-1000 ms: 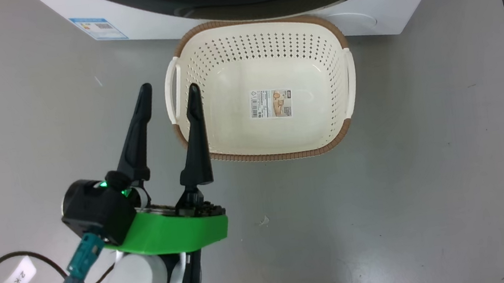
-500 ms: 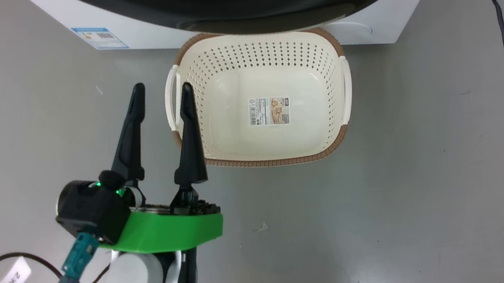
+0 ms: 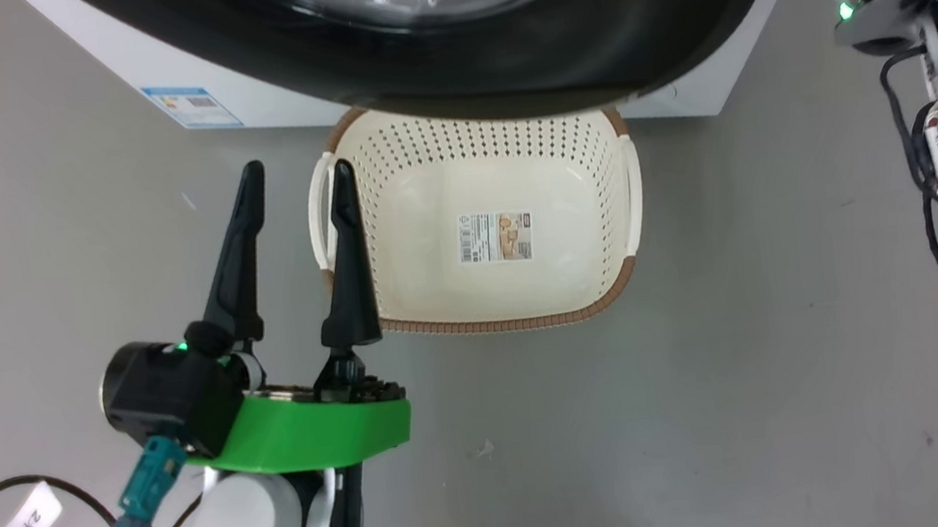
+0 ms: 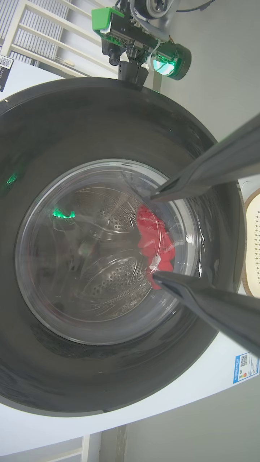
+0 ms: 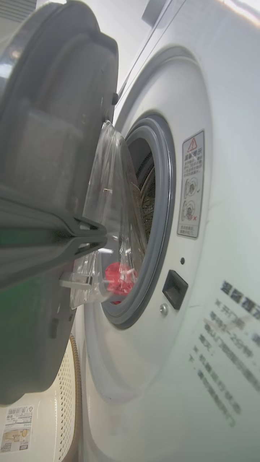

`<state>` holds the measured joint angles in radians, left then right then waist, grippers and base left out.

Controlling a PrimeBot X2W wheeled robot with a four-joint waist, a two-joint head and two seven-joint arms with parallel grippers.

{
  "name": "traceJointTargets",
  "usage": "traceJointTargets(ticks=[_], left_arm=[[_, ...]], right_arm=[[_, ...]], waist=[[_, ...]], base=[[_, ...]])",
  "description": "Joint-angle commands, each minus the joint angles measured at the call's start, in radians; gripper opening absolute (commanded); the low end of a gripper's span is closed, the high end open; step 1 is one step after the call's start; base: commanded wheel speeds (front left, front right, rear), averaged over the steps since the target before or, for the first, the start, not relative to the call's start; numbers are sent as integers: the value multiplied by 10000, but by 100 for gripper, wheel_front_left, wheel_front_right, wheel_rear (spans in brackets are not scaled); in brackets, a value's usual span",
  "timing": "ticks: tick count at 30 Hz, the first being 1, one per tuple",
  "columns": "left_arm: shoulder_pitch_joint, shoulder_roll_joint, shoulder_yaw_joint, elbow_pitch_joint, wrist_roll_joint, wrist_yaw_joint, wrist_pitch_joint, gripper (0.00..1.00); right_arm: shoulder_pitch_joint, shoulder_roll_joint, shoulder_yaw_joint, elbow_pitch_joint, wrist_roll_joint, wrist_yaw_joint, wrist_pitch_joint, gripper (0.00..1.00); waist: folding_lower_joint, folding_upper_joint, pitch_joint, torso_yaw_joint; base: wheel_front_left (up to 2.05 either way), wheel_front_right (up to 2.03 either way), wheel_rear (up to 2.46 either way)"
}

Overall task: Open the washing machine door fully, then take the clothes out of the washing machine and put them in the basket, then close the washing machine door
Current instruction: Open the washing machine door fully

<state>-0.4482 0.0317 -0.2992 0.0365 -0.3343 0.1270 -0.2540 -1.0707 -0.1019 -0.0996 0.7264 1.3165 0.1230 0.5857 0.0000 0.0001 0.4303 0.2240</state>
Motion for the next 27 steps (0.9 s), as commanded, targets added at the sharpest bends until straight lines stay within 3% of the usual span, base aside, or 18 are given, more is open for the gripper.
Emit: traceJointTargets(ticks=[1, 27], left_arm=[[184, 185, 359, -193, 62, 52, -78, 100], [946, 185, 566, 27, 189, -7, -78, 100]], right_arm=[[93, 516, 367, -441, 176, 77, 64, 0], [2976, 516, 1092, -2184, 911, 77, 391, 0]], waist=[[0, -1, -189, -27], [0, -1, -1798, 235]], base=[[0, 0, 0], [0, 0, 0]])
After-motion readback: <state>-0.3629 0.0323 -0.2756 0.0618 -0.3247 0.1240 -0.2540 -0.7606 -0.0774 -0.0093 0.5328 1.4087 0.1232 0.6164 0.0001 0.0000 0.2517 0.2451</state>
